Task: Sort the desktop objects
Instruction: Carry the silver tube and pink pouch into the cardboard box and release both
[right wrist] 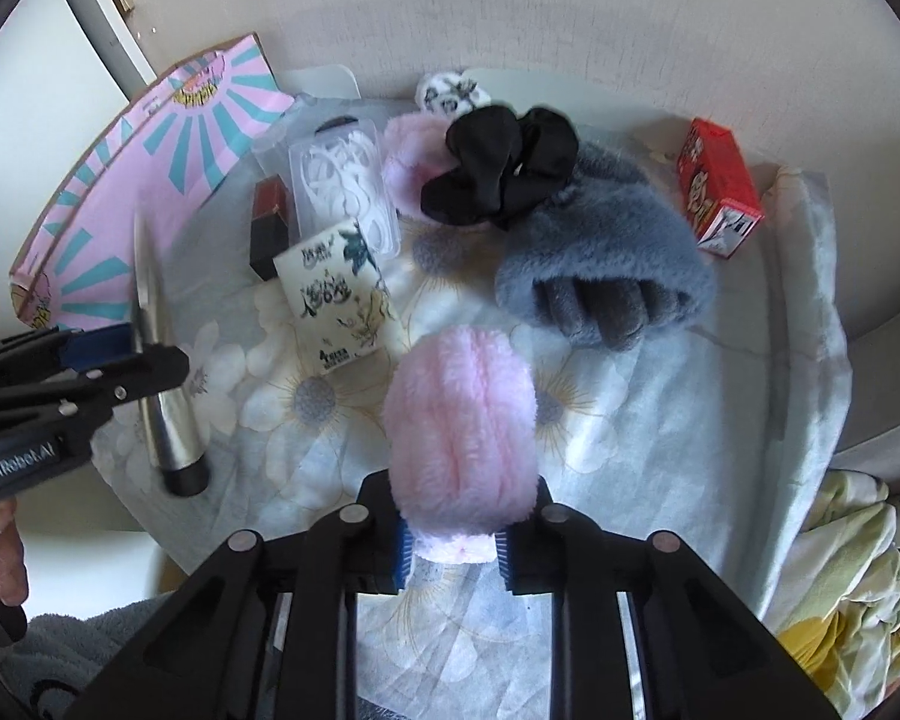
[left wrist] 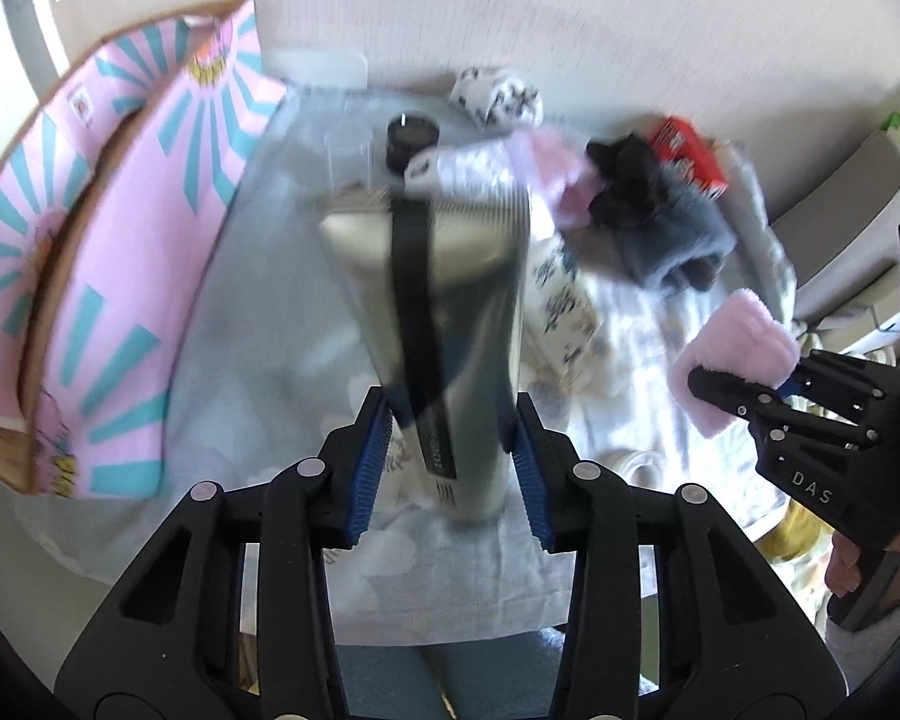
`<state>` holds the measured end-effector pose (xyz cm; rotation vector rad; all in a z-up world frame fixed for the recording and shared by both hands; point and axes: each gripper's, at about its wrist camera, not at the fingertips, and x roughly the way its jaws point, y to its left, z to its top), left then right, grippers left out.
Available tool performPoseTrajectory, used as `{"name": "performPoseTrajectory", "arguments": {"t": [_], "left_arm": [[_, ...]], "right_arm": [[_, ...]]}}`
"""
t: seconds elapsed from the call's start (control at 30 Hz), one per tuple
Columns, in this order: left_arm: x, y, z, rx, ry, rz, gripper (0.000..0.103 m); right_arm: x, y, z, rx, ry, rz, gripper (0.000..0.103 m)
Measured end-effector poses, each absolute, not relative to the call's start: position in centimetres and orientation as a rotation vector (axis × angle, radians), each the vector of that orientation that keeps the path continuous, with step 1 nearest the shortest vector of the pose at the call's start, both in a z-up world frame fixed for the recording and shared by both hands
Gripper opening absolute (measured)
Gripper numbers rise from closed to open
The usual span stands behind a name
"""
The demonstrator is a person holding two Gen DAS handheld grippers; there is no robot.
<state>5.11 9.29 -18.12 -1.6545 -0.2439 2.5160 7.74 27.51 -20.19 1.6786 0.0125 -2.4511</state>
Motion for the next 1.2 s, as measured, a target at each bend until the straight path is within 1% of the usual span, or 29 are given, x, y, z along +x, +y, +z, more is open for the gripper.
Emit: {"name": "performPoseTrajectory", "arguments": {"t": [0.07, 0.17, 0.3, 0.47, 0.63, 0.77, 0.97, 1.2], "left_arm": [[4.7, 9.1, -16.9, -1.62, -0.253, 2.529, 0.031], [4.2, 8.5, -14.8, -1.565, -0.257, 2.559, 0.029], [3.3, 7.3, -12.0, -1.496, -0.26, 2.592, 0.028], [2.1, 5.1, -7.8, -1.389, -0.253, 2.656, 0.028], [1.1, 2.5, -4.8, -1.328, -0.26, 2.711, 0.028], [0.4, -0.2, -2.8, -1.303, -0.259, 2.757, 0.028], [0.2, -4.5, -1.5, -1.308, -0.28, 2.817, 0.028], [0.5, -8.6, -2.6, -1.372, -0.339, 2.853, 0.028]], "right_arm": [[7.5, 27.2, -19.6, 1.665, 0.012, -2.468, 0.02], [7.0, 26.9, -17.8, 1.635, 0.023, -2.497, 0.02], [5.0, 25.1, -15.8, 1.586, 0.047, -2.536, 0.02], [3.6, 23.8, -11.7, 1.5, 0.089, -2.557, 0.02], [1.6, 21.3, -8.3, 1.422, 0.124, -2.555, 0.02], [-0.5, 18.3, -6.0, 1.358, 0.189, -2.524, 0.02], [-3.7, 12.9, -3.9, 1.304, 0.268, -2.426, 0.02], [-8.0, 6.3, -4.1, 1.293, 0.291, -2.291, 0.02]]}}
